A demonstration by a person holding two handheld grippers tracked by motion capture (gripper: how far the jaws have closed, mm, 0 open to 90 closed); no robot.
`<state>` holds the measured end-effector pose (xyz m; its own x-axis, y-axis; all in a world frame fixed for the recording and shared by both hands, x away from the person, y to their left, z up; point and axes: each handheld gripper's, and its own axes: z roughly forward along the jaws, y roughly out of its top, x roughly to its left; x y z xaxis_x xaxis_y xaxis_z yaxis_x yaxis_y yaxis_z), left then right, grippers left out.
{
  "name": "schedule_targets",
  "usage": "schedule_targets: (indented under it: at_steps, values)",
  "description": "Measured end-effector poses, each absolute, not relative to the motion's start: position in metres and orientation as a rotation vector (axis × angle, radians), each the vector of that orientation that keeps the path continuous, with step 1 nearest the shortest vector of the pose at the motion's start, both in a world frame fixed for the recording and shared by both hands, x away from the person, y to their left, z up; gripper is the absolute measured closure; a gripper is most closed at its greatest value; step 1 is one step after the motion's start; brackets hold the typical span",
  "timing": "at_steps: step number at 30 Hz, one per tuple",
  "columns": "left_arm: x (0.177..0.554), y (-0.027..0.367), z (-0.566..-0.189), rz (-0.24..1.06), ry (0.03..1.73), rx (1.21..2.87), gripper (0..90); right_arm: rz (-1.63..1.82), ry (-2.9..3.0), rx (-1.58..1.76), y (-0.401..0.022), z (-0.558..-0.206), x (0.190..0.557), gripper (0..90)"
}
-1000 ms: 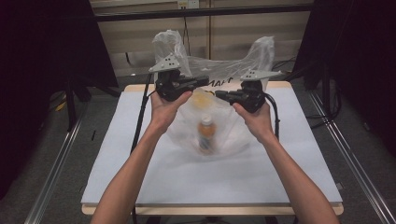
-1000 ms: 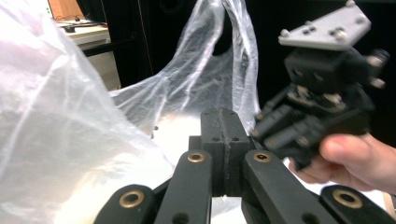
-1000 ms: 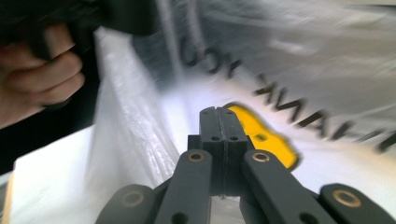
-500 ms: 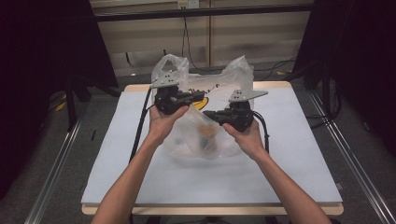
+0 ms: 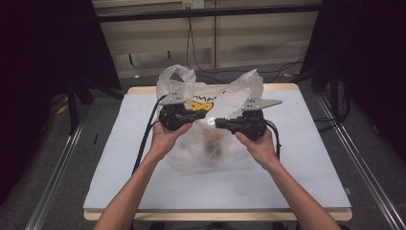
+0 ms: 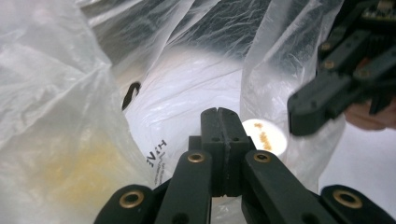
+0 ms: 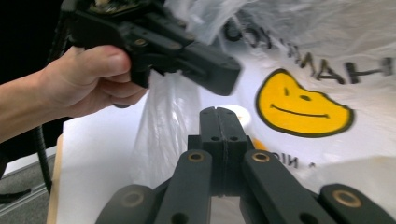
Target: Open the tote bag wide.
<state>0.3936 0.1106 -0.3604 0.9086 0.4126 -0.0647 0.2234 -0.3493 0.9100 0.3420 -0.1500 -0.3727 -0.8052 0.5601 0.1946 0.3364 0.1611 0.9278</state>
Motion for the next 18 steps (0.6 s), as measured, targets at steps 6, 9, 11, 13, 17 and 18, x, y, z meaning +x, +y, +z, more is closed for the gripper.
schedule_targets:
  at_steps: [6, 9, 11, 13, 17, 18]
  values:
    - [0.394, 0.117, -0.368, 0.202, 0.485, 1.957, 90.0, 1.683, 2.201, 0.935, -0.163, -0.375, 0.349, 90.0]
    - [0.392, 0.12, -0.374, 0.188, 0.492, 1.956, 90.0, 1.651, 2.195, 0.96, -0.168, -0.379, 0.352, 90.0]
    - [0.39, 0.121, -0.377, 0.185, 0.495, 1.961, 90.0, 1.634, 2.21, 0.971, -0.17, -0.384, 0.355, 90.0]
    - [0.389, 0.121, -0.382, 0.185, 0.491, 1.987, 90.0, 1.608, 2.231, 0.982, -0.17, -0.388, 0.355, 90.0]
    - [0.39, 0.123, -0.397, 0.169, 0.515, 2.029, 90.0, 1.584, 2.238, 1.0, -0.171, -0.396, 0.358, 90.0]
    - [0.393, 0.123, -0.405, 0.161, 0.534, 2.039, 90.0, 1.571, 2.243, 1.022, -0.173, -0.402, 0.362, 90.0]
